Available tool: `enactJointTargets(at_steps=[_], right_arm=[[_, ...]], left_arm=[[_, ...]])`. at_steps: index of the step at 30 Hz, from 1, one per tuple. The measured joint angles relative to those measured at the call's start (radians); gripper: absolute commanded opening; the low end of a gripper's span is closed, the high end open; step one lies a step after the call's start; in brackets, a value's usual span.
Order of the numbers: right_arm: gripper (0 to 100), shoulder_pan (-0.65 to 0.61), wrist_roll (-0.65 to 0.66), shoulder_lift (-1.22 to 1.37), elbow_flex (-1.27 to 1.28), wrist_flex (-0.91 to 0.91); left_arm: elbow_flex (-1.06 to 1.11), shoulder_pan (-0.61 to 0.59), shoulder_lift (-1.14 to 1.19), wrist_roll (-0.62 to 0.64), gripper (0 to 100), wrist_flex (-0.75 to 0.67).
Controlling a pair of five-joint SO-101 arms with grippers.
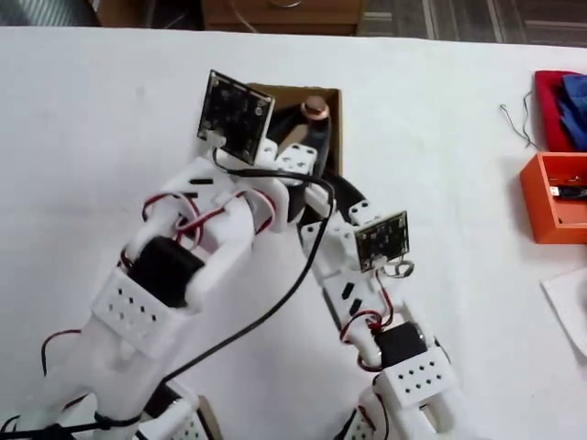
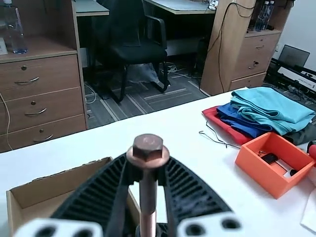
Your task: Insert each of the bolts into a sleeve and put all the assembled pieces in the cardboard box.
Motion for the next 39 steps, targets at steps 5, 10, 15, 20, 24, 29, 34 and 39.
enactJointTargets(at_steps=[5,10,15,20,24,29,34,39], right_arm=[[2.0,0.000,0.000,0.000,0.000,0.000],[2.0,-0.002,0.000,0.000,-0.009,0.000],[2.0,-0.002,0.000,0.000,-0.012,0.000],[2.0,-0.002,0.000,0.000,-0.012,0.000],[2.0,0.002,0.000,0.000,-0.012,0.000],[2.0,0.002,0.000,0.002,-0.012,0.000],[2.0,0.002,0.000,0.002,-0.012,0.000],[2.0,-0.002,0.000,0.006,-0.041,0.032]], left_arm=[[0.000,-0.002,0.005,0.002,3,0.000],[0.002,-0.002,0.008,0.002,3,0.000],[0.002,-0.002,0.009,0.002,3,-0.014],[0.000,-0.002,0.031,-0.006,3,-0.025],[0.002,-0.002,0.072,-0.006,3,-0.049],[0.000,-0.002,0.089,-0.005,3,-0.052],[0.000,-0.002,0.091,-0.005,3,-0.052],[0.048,-0.002,0.078,-0.009,3,-0.055]])
